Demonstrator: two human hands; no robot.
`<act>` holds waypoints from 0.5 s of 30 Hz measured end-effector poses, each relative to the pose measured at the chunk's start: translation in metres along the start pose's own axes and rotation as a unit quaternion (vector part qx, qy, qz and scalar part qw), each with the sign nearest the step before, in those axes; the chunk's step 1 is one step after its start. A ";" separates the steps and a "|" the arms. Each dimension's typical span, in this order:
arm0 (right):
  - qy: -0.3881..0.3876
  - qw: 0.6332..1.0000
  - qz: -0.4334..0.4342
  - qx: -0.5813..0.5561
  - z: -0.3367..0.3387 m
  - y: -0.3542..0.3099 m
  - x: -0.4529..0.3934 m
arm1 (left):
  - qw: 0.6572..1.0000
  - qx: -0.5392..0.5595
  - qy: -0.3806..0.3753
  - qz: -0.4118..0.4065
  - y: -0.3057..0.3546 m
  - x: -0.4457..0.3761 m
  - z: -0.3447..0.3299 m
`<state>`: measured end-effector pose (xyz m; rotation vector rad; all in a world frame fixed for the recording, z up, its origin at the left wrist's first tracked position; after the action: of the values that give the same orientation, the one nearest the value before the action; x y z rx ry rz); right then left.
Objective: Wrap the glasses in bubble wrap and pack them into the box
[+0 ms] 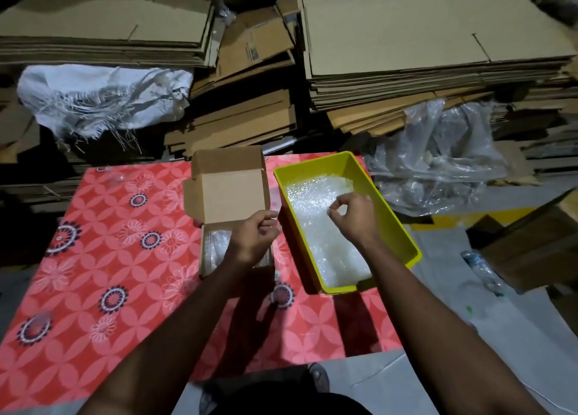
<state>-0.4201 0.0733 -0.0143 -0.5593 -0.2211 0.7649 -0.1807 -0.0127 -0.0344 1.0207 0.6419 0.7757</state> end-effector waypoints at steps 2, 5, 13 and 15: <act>-0.002 0.997 0.061 -0.050 0.021 -0.032 0.013 | 0.997 0.061 0.026 0.039 0.006 0.000 0.006; 0.007 0.990 0.106 -0.093 0.050 -0.075 0.036 | 0.976 0.189 0.001 0.105 0.019 0.001 0.009; 0.130 0.959 0.177 -0.177 0.085 -0.134 0.082 | 0.938 0.300 -0.029 0.174 0.052 0.020 0.042; 0.154 0.953 0.209 -0.154 0.080 -0.145 0.094 | 0.946 0.290 0.004 0.142 0.055 0.022 0.065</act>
<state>-0.2987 0.0864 0.1321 -1.0343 0.0759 1.0474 -0.1319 -0.0095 0.0387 1.6779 0.7613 0.8614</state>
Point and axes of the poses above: each hand's wrist, its own x-axis away from the middle knuckle, its own z-axis out of the back of the hand, y = z × x, the point moved 7 cm from there along -x, towards the middle knuckle, and after that the axes turned 11 degrees about -z, right-handed, at the moved point
